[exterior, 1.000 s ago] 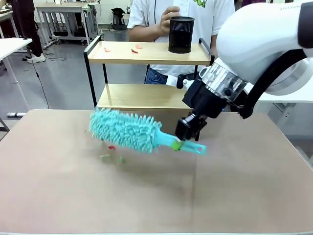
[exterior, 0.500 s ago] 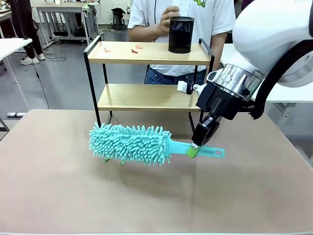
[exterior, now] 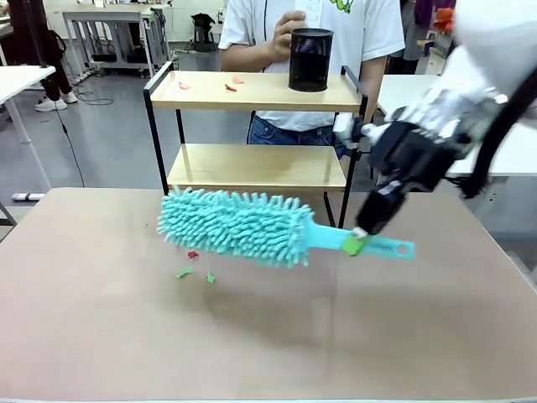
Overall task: Clean the shelf.
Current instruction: Clean the specific tier of the Shelf with the Duster once objects are removed, then clean the remaining tier of the Shelf with the Duster once objects are removed.
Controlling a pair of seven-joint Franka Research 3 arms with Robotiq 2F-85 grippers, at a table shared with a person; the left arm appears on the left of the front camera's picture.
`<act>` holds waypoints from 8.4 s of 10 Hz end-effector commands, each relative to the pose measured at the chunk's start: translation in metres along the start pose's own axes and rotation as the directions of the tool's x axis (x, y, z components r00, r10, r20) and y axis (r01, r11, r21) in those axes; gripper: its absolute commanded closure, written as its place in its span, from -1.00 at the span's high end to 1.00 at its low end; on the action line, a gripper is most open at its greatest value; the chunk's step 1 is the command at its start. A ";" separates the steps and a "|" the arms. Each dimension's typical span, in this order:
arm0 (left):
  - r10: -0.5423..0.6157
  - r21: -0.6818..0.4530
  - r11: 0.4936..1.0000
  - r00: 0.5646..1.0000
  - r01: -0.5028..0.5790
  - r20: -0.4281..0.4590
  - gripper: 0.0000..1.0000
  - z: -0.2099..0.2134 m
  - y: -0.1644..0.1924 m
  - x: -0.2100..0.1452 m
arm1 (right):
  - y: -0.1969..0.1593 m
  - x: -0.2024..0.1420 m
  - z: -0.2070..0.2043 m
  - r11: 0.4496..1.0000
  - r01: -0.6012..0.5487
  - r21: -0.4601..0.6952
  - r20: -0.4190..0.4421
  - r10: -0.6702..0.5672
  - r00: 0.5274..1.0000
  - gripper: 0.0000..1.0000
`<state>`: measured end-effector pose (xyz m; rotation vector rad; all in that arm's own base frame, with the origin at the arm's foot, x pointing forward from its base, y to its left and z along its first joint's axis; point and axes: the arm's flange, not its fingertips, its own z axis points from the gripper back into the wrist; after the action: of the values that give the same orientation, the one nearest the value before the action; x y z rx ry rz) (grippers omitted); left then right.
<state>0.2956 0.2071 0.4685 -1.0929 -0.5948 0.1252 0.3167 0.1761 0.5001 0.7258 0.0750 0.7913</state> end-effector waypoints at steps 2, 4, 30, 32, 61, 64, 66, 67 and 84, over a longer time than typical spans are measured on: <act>-0.021 -0.024 0.999 1.000 0.021 0.017 1.00 -0.002 -0.001 0.001 | -0.003 -0.121 0.100 0.937 0.094 0.336 0.083 -0.129 0.988 -0.75; -0.021 -0.024 0.999 1.000 0.021 0.017 1.00 -0.002 -0.001 0.001 | -0.031 -0.196 0.147 0.868 0.087 0.488 0.229 -0.224 0.947 -0.75; -0.021 -0.024 0.999 1.000 0.021 0.017 1.00 -0.002 -0.001 0.001 | -0.155 -0.293 0.107 0.672 0.150 0.725 0.526 -0.681 0.509 -0.75; -0.021 -0.024 0.999 1.000 0.021 0.017 1.00 -0.002 -0.001 0.001 | -0.099 -0.240 0.139 0.785 0.259 0.563 0.612 -0.607 0.508 -0.75; -0.021 -0.024 0.999 1.000 0.021 0.017 1.00 -0.002 -0.001 0.001 | 0.032 0.137 0.128 0.846 0.525 -0.096 0.569 -0.386 0.726 -1.00; -0.021 -0.024 0.999 1.000 0.021 0.017 1.00 -0.002 -0.001 0.001 | 0.031 0.144 0.123 0.859 0.503 -0.092 0.536 -0.383 0.752 -1.00; -0.021 -0.024 0.999 1.000 0.021 0.017 1.00 -0.002 -0.001 0.001 | 0.032 0.154 0.118 0.883 0.459 -0.096 0.471 -0.366 0.803 -1.00; -0.021 -0.024 0.999 1.000 0.021 0.017 1.00 -0.002 -0.001 0.001 | 0.034 0.157 0.115 0.900 0.427 -0.086 0.434 -0.352 0.829 -1.00; -0.021 -0.024 0.999 1.000 0.021 0.017 1.00 -0.002 -0.001 0.001 | 0.032 0.081 0.147 0.990 -0.021 0.140 -0.055 0.029 0.998 -1.00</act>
<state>0.2961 0.2068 0.4684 -1.0929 -0.5927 0.1252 0.4068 0.1717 0.6470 0.8073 0.2108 0.8265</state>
